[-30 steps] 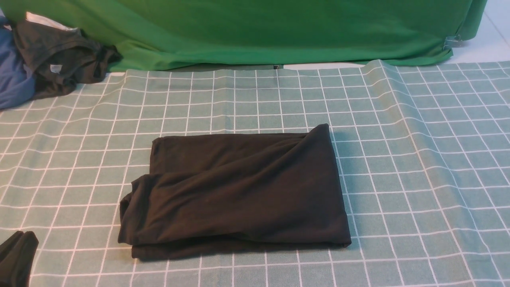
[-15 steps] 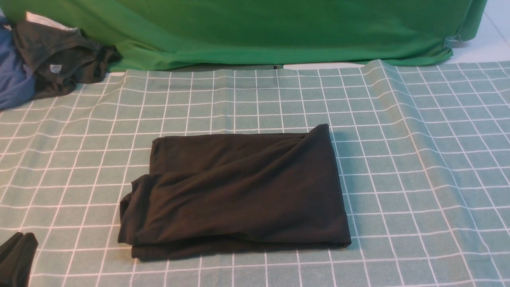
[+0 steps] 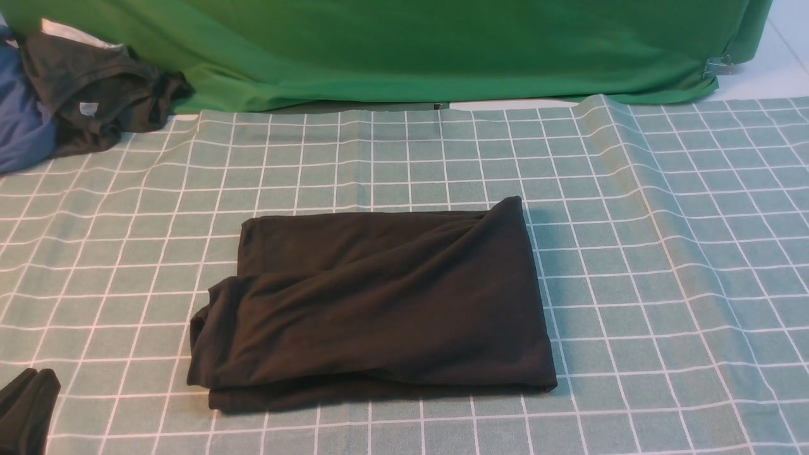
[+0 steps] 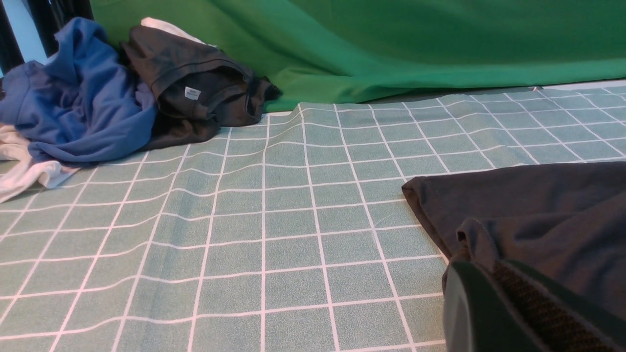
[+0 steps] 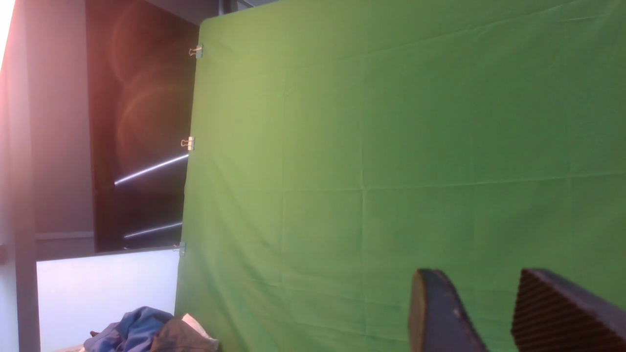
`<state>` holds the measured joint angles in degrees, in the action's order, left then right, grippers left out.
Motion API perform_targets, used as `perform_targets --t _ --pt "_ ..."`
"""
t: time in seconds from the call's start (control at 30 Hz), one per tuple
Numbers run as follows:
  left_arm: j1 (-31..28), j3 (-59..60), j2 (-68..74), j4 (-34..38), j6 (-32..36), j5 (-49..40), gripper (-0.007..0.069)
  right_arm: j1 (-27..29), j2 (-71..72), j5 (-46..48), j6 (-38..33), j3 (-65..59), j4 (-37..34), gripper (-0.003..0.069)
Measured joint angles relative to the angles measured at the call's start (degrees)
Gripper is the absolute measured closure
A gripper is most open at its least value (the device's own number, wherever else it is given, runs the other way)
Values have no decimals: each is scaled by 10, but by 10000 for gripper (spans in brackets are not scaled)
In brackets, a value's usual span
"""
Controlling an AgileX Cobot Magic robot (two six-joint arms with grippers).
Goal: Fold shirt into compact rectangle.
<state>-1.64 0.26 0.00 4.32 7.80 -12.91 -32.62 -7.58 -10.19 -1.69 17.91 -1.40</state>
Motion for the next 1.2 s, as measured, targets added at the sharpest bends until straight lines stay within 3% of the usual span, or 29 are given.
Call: perform_targets --t 0.2,0.57,0.67,0.8,1.2 --pt "0 0 0 0 0 0 611 16 14 91 -35 -16 0 420" --pt "0 0 0 0 0 0 611 219 43 129 -45 -178 0 420" --pt "0 0 0 0 0 0 611 274 71 211 -47 -181 0 420" --pt "0 0 0 0 0 0 611 318 75 241 -53 -182 0 420" --pt "0 0 0 0 0 0 611 331 75 244 -59 -185 0 420"
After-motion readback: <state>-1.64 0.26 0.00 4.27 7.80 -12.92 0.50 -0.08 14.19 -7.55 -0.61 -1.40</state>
